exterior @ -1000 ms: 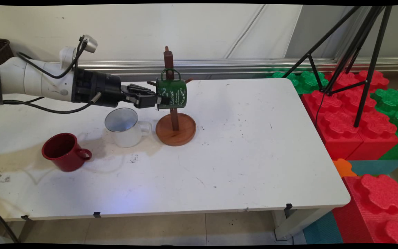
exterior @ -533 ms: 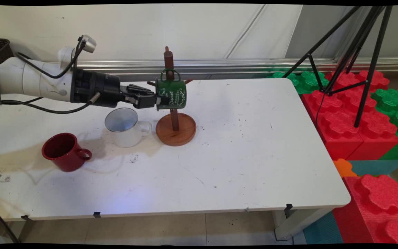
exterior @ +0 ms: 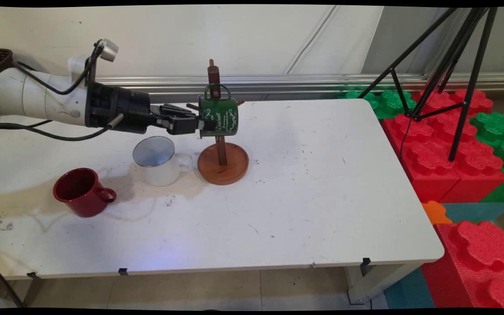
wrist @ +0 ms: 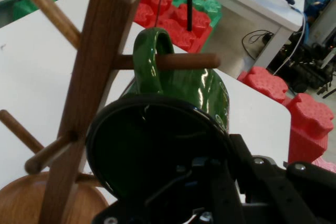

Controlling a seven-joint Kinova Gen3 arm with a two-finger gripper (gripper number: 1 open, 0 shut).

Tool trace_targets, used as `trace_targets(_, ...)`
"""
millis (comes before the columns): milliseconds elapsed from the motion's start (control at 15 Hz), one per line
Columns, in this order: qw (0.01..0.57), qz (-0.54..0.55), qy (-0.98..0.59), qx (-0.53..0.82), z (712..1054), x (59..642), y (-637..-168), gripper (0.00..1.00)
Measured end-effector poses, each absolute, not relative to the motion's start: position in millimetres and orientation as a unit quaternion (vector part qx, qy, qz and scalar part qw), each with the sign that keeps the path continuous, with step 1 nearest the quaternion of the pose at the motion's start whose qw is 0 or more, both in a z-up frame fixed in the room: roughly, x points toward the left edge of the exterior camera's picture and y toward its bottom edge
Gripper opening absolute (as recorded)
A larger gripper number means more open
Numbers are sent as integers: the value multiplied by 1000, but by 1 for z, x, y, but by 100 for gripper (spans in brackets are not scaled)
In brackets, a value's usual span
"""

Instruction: Place the picked object on the table

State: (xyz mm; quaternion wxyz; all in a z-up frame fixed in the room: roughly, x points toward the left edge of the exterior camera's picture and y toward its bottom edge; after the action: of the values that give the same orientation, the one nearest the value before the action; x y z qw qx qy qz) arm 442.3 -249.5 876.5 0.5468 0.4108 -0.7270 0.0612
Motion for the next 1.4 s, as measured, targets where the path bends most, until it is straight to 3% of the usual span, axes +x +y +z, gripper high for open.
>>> trace_targets(1400, 545, 20, -748, 379, 896, 437, -217, 0)
